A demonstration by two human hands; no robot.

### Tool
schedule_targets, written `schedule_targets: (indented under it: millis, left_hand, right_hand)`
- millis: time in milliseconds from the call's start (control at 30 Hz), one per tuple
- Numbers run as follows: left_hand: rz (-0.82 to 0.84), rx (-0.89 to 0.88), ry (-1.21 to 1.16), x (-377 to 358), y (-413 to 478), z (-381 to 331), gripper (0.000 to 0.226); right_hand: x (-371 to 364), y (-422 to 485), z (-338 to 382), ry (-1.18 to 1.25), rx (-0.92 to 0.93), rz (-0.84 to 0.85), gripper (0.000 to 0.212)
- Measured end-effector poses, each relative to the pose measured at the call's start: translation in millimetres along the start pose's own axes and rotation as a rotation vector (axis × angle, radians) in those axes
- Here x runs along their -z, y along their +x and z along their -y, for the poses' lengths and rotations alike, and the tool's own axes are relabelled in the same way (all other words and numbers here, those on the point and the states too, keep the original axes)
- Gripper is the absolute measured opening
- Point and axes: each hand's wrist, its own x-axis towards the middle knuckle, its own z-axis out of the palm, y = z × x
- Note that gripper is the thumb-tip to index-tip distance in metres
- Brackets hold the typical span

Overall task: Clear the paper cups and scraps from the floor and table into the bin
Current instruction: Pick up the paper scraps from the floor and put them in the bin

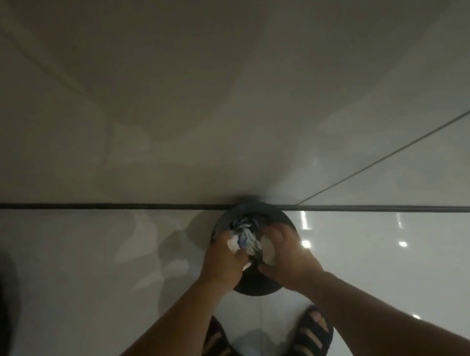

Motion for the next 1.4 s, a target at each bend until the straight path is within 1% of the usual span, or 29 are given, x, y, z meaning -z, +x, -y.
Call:
schedule_targets:
  millis: [100, 200, 267, 400, 500, 633, 767, 900, 1000, 1133, 1233, 1400]
  left_hand:
    - [-0.018, 0.001, -0.023, -8, 8, 18, 0.056]
    - [-0.029, -0.019, 0.000, 0, -8, 15, 0.045]
    - [-0.019, -0.031, 0.025, 11, -27, -1, 0.045]
    - [0.045, -0.121, 0.149, 37, -79, -59, 0.043]
    - [0.061, -0.209, 0.246, 60, -132, -116, 0.056]
    - [0.078, -0.348, 0.397, 84, -198, -178, 0.065]
    - [0.150, -0.416, 0.531, 98, -252, -216, 0.074]
    - [0.287, -0.517, 0.595, 99, -301, -240, 0.078]
    - [0.350, -0.608, 0.681, 86, -332, -260, 0.078]
    - [0.413, -0.766, 0.794, 44, -381, -292, 0.078]
    - [0.439, -0.906, 0.896, -1, -424, -313, 0.077]
    - [0.479, -1.064, 1.034, -94, -503, -343, 0.075]
  right_hand:
    - [-15, 4, -17, -0.009, 0.025, -0.022, 0.085]
    - [-8, -13, -20, 0.016, 0.017, -0.036, 0.087]
    - [10, -33, -15, 0.020, 0.010, -0.046, 0.086]
    - [70, -86, 5, 0.003, 0.008, -0.080, 0.087]
    - [123, -135, 25, 0.010, 0.006, -0.107, 0.089]
    - [191, -205, 50, -0.021, -0.003, -0.177, 0.089]
    - [236, -280, 66, -0.028, -0.107, -0.298, 0.088]
    - [248, -359, 73, 0.044, -0.281, -0.422, 0.088]
    - [241, -411, 70, 0.101, -0.408, -0.509, 0.088]
    - [231, -475, 51, 0.172, -0.563, -0.592, 0.088]
    - [228, -520, 25, 0.224, -0.666, -0.669, 0.087]
    - [224, -603, -39, 0.293, -0.822, -0.760, 0.085]
